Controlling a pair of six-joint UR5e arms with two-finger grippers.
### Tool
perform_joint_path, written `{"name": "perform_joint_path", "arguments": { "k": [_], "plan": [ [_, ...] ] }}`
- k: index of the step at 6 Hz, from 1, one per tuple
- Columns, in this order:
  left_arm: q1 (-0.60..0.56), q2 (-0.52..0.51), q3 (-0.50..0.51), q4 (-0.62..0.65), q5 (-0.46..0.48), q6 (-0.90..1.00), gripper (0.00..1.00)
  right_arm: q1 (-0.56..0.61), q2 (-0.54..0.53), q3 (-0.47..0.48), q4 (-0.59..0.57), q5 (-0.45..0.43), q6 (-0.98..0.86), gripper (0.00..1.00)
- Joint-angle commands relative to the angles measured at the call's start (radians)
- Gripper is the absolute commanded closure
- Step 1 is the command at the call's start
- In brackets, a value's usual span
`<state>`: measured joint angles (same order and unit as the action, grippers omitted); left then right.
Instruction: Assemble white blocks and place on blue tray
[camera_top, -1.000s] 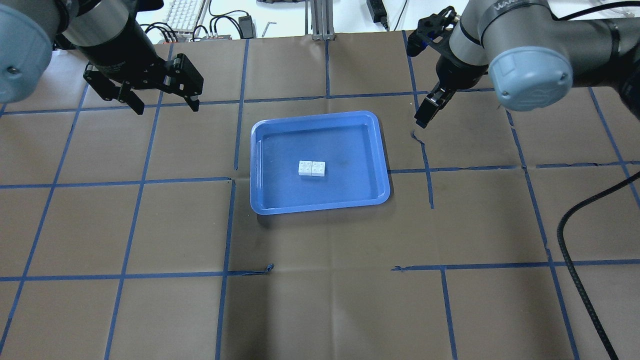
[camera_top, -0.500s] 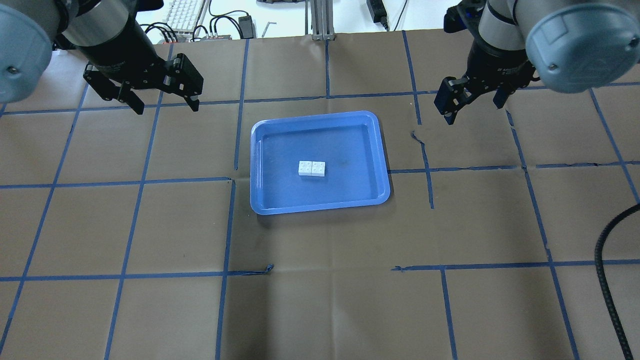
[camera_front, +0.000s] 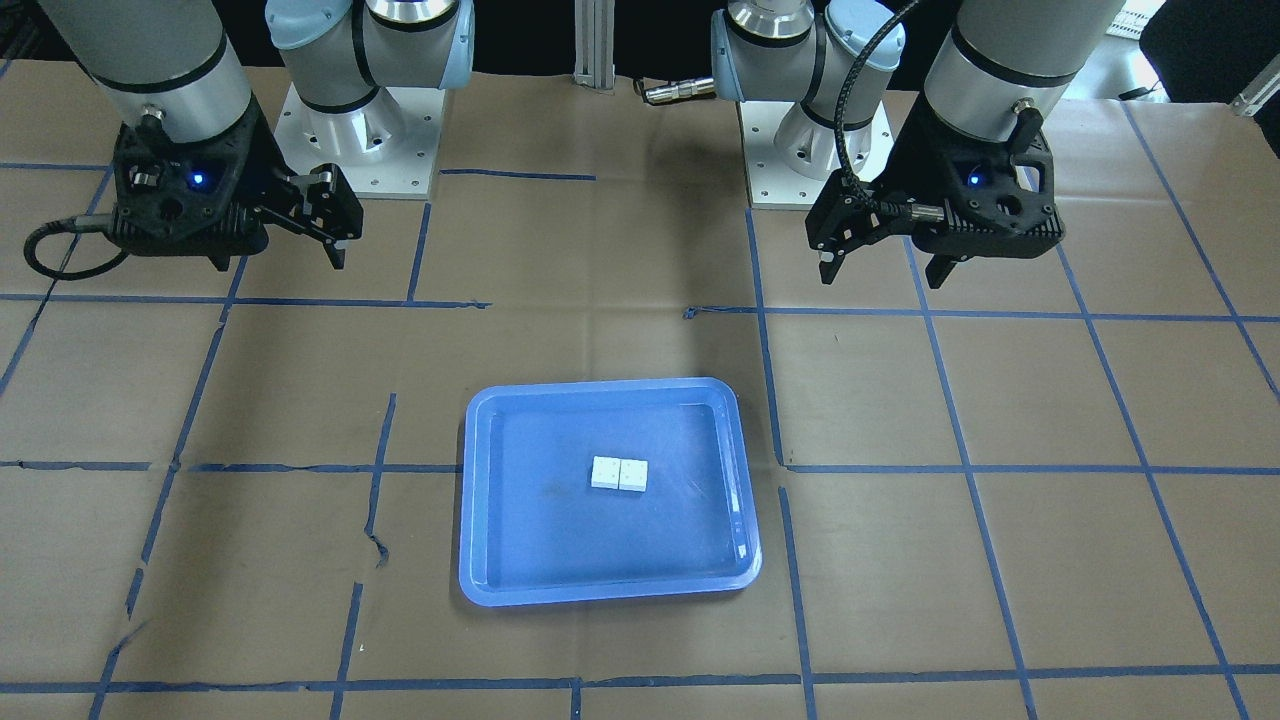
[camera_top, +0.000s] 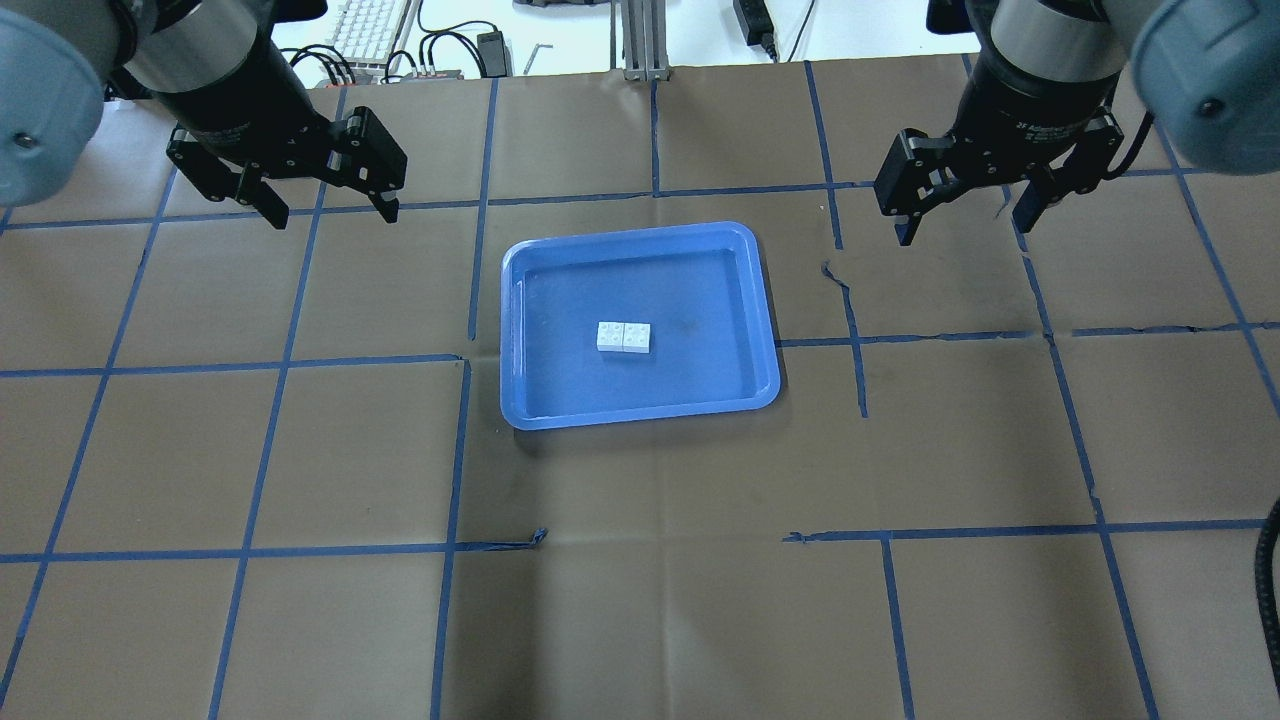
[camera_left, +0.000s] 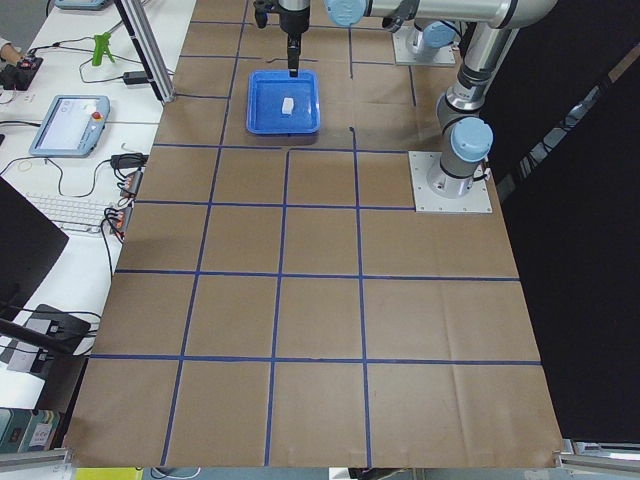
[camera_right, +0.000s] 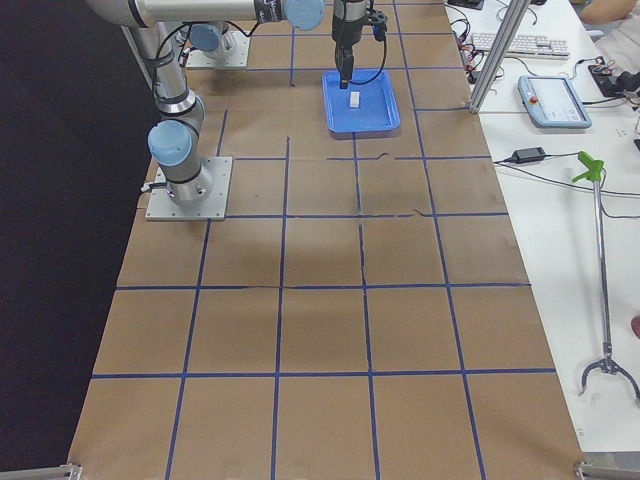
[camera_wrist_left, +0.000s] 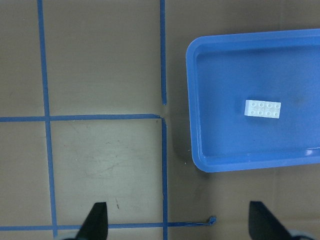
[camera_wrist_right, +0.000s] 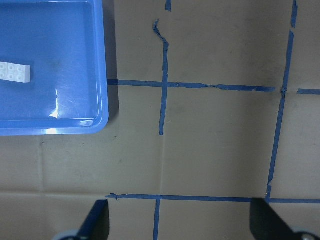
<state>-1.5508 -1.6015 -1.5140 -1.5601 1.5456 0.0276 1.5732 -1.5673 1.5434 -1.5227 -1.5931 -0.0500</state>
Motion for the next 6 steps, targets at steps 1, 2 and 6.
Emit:
{"name": "perform_joint_path", "arguments": {
  "k": [1, 2, 6],
  "plan": [
    [0.000, 0.000, -0.002, 0.000, -0.001, 0.000, 0.01, 0.001, -0.005, -0.002, -0.010, 0.009, 0.001, 0.00],
    [0.000, 0.000, -0.002, 0.000, 0.001, 0.000, 0.01, 0.002, -0.005, 0.000, -0.010, 0.012, 0.001, 0.00],
    [0.000, 0.000, 0.000, 0.000, 0.001, 0.000, 0.01, 0.001, 0.001, 0.000, -0.011, 0.042, 0.002, 0.00]
  ]
}}
